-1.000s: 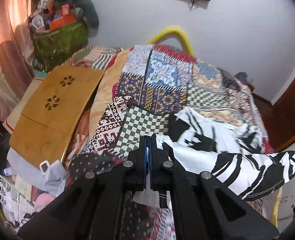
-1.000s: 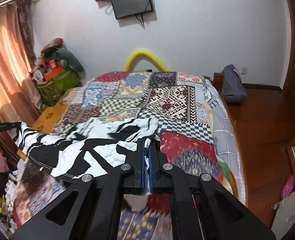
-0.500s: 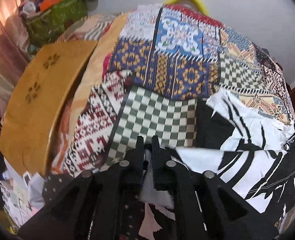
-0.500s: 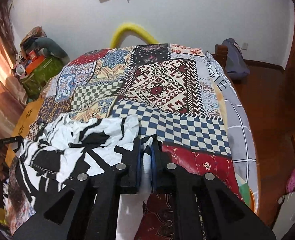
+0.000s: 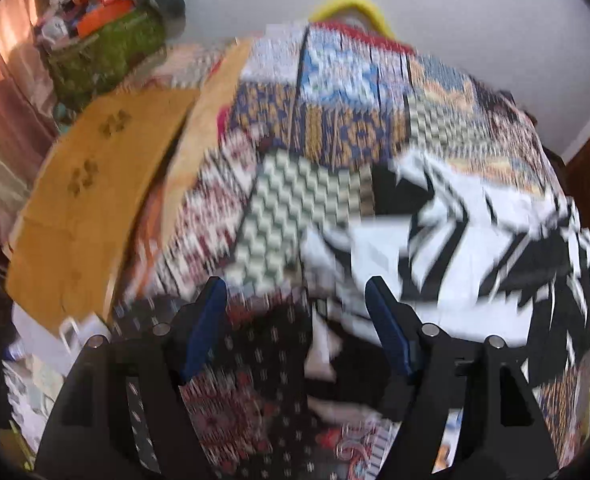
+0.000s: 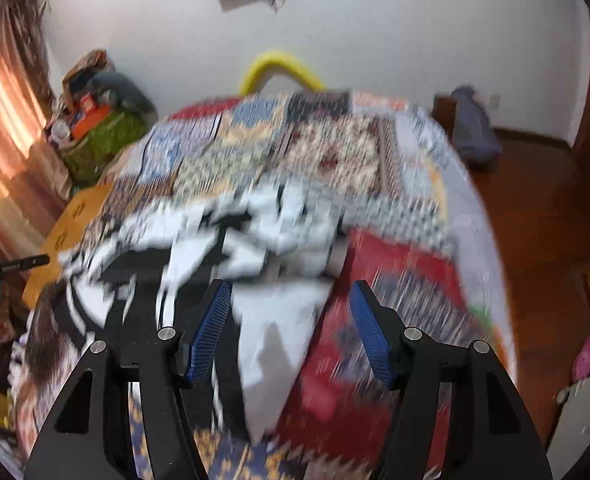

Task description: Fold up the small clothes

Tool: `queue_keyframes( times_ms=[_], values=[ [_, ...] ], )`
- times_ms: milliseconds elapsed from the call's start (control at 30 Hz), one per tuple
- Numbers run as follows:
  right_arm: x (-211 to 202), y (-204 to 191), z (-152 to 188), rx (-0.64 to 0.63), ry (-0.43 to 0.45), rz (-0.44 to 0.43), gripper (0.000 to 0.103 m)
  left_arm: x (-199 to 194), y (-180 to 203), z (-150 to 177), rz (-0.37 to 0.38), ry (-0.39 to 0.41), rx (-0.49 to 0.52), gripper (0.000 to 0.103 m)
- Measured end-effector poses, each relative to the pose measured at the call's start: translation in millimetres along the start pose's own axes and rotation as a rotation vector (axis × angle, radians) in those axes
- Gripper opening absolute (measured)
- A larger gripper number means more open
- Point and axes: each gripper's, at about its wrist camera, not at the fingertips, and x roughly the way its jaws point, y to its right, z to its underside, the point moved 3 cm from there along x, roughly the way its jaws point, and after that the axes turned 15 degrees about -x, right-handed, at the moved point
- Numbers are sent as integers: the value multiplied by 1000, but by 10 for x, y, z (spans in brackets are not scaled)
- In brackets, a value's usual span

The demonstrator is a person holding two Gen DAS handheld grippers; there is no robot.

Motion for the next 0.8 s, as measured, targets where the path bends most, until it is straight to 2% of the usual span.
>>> queue_keyframes(
  times_ms=[167,233,300,333,367,400,467,500,600,800],
  values=[
    [254,-210,423,20,-103,-70,59,222,-1,431,50,-114,2,71],
    [265,-287,473,28,-76,-78,61,295,34,546,90,-155,-9,71],
    [266,-331,463,57,-69,-113,57,375,56,603,117,-202,-34,71],
    [272,-353,461,73,-66,-130,55,419,71,631,138,-234,-56,64],
    [279,-383,456,85,-63,-147,47,429,90,652,157,-245,-70,54],
    [286,-415,455,81,-65,-154,38,417,112,663,162,-241,-71,51],
    [302,-479,475,61,-72,-148,27,363,158,694,157,-228,-52,26],
    [298,-506,483,52,-75,-150,20,325,170,718,143,-219,-40,21],
    [208,-564,517,22,-78,-160,11,155,165,799,145,-196,-12,17],
    [-94,-635,692,-47,-69,-145,10,-286,16,1140,155,-158,53,16]
  ],
)
